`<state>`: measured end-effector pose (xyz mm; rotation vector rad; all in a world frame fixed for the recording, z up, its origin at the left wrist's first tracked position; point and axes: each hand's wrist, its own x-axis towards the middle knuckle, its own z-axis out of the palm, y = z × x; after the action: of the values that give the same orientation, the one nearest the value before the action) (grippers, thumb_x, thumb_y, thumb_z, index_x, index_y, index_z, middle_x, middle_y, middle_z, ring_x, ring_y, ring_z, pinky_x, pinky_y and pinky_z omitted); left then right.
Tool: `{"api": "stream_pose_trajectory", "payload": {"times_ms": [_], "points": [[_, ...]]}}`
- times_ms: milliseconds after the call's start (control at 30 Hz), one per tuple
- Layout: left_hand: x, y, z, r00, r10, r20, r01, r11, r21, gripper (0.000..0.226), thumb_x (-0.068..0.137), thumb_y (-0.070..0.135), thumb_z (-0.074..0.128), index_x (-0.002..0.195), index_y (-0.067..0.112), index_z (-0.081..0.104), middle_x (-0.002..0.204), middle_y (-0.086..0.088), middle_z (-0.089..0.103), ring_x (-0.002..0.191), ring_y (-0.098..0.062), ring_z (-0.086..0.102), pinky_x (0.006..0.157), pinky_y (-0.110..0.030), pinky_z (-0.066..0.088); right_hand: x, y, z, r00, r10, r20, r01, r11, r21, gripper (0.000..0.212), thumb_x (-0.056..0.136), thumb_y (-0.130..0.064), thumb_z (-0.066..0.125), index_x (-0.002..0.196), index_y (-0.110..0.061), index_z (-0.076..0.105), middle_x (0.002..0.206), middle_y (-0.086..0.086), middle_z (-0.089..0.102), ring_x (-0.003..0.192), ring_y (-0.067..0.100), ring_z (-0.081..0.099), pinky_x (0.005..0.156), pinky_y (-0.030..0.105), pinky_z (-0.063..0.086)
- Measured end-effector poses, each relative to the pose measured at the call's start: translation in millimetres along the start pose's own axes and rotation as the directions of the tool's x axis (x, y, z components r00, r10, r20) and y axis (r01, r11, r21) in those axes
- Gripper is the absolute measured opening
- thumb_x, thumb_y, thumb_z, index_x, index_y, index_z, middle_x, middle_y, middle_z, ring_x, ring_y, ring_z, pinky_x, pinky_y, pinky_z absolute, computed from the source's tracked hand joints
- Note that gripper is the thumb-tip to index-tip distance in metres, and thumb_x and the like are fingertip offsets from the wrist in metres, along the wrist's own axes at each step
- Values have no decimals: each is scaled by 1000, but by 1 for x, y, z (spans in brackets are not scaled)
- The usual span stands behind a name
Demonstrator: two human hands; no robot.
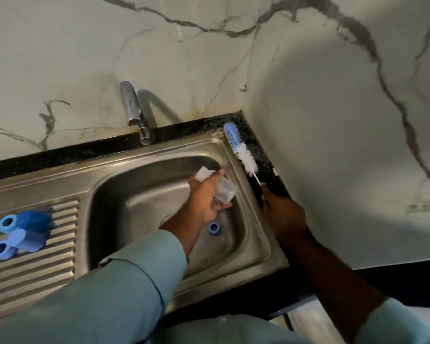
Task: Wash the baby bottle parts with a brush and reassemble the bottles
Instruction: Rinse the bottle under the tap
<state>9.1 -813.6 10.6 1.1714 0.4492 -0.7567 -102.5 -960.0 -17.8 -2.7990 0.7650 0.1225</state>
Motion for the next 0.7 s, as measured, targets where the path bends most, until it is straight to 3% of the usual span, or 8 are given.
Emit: {"api": "stream_pose_trajectory", "payload": {"times_ms": [100,167,267,367,433,567,700], "points": [[10,-8,19,999,-37,0,37,998,49,45,88,12,60,124,25,36,114,-12,54,87,-28,57,70,-44,52,18,10,12,999,-19,37,26,981,-192,54,100,-23,35,151,-30,21,122,12,56,99,32,62,77,34,48],[21,-14,21,1000,4,-6,-3,996,84,45,89,13,62,123,27,35,111,-7,54,88,-25,57,64,-38,50,26,18,28,1000,-24,9,25,977,-213,52,98,-18,38,149,-24,29,126,14,52,102,34,60,78,37,49],[26,-11,9,999,31,36,-36,989,145,50,88,25,70,129,24,40,105,-3,62,81,-23,64,60,-34,50,34,24,45,996,-23,-84,9,986,-166,45,93,-13,50,138,-15,48,115,19,56,94,39,57,74,42,50],[34,-7,-10,998,26,52,-34,987,156,51,86,28,74,129,21,48,103,-4,66,87,-26,66,65,-39,54,40,21,47,978,-46,-203,9,984,-179,44,78,-15,70,121,-9,63,97,18,61,77,36,59,63,38,50],[38,-4,-22,999,37,12,-38,992,118,47,85,25,75,124,23,50,107,-6,65,95,-30,66,74,-47,55,44,8,41,960,-117,-254,72,982,-177,42,75,-20,71,115,-8,66,92,16,60,76,35,58,62,38,50],[45,10,-49,995,80,-54,-75,993,90,50,82,30,77,127,25,55,119,-7,68,105,-32,67,71,-45,58,65,-46,33,930,-296,-220,311,949,39,29,88,-23,50,106,-10,68,95,16,63,85,36,60,72,39,50],[50,31,-80,982,134,-134,-130,991,38,44,88,32,71,129,24,57,120,-5,68,107,-28,65,85,-45,54,99,-129,36,893,-443,-81,442,824,356,33,92,-19,55,121,-7,64,117,17,63,109,32,58,97,39,46]]}}
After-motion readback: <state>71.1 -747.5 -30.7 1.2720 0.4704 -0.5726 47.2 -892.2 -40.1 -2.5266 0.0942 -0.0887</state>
